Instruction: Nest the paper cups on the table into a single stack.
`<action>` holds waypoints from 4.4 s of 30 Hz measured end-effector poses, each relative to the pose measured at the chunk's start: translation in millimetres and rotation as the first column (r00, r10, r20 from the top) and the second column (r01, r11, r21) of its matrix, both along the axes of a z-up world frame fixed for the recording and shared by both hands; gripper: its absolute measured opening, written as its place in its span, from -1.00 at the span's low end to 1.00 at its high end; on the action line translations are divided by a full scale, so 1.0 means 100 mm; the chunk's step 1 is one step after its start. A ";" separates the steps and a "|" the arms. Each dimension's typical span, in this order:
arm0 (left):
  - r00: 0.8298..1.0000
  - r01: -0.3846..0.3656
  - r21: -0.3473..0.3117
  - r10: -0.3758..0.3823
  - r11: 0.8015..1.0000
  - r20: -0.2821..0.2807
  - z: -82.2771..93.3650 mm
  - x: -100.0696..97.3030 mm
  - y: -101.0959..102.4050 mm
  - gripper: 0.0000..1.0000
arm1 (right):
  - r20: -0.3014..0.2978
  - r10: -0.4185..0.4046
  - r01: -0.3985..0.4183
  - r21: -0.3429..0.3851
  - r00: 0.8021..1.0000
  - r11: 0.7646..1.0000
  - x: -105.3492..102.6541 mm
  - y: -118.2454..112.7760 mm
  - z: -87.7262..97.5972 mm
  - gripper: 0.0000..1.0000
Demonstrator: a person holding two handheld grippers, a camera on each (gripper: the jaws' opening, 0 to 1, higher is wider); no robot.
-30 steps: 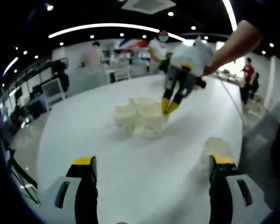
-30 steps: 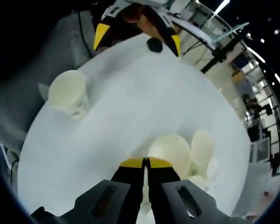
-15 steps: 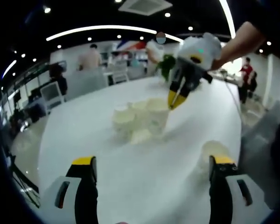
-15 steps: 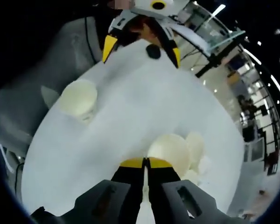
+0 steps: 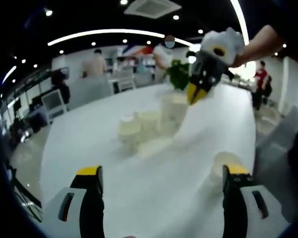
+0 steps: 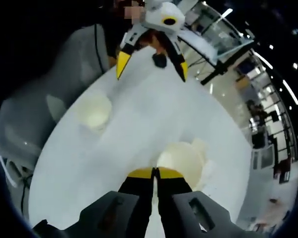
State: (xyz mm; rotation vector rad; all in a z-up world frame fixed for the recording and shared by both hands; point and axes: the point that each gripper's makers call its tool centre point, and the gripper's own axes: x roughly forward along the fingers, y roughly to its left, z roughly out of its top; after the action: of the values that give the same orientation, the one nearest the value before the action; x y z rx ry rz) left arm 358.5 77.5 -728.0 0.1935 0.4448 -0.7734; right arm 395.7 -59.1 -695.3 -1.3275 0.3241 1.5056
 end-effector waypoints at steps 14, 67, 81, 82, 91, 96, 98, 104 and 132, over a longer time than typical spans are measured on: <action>1.000 0.017 -0.001 -0.017 1.000 0.004 -0.02 -0.04 -0.05 0.98 | 0.031 0.037 -0.037 0.027 0.999 0.999 -0.35 0.06 0.36 -1.00; 1.000 0.015 -0.015 -0.015 1.000 0.009 -0.03 -0.06 -0.04 0.98 | -0.126 0.142 -0.145 -0.014 0.982 0.989 -1.43 0.24 0.13 -1.00; 1.000 0.007 -0.017 -0.007 1.000 0.004 -0.05 -0.08 -0.01 0.98 | -0.151 0.114 -0.122 -0.045 0.982 0.992 -1.42 0.21 -0.08 -1.00; 1.000 0.006 -0.020 -0.006 1.000 0.005 -0.04 -0.08 -0.02 0.98 | -0.152 0.116 -0.124 -0.045 0.982 0.991 -1.43 0.21 -0.08 -1.00; 1.000 -0.001 -0.022 0.001 1.000 -0.005 -0.08 -0.09 -0.02 0.98 | -0.164 0.128 -0.140 -0.059 0.978 0.988 -1.50 0.24 -0.18 -1.00; 1.000 -0.008 -0.028 0.008 1.000 -0.009 -0.08 -0.09 0.00 0.98 | -0.160 0.144 -0.157 -0.070 0.977 0.985 -1.49 0.25 -0.23 -1.00; 1.000 -0.008 -0.026 0.008 1.000 -0.008 -0.07 -0.09 0.00 0.98 | -0.161 0.143 -0.156 -0.073 0.977 0.985 -1.48 0.26 -0.25 -1.00; 1.000 -0.001 -0.016 0.001 1.000 -0.005 -0.08 -0.08 0.01 0.98 | -0.167 0.139 -0.152 -0.069 0.976 0.986 -1.48 0.28 -0.28 -1.00; 1.000 -0.008 -0.016 0.007 1.000 -0.012 -0.10 -0.10 0.03 0.97 | -0.184 0.139 -0.162 -0.116 0.973 0.980 -1.46 0.28 -0.51 -1.00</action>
State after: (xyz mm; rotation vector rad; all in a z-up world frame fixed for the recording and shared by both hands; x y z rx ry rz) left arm 348.9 80.6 -737.9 0.1719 0.4505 -0.7709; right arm 249.9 -31.2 -745.9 -1.3493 0.4490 1.7604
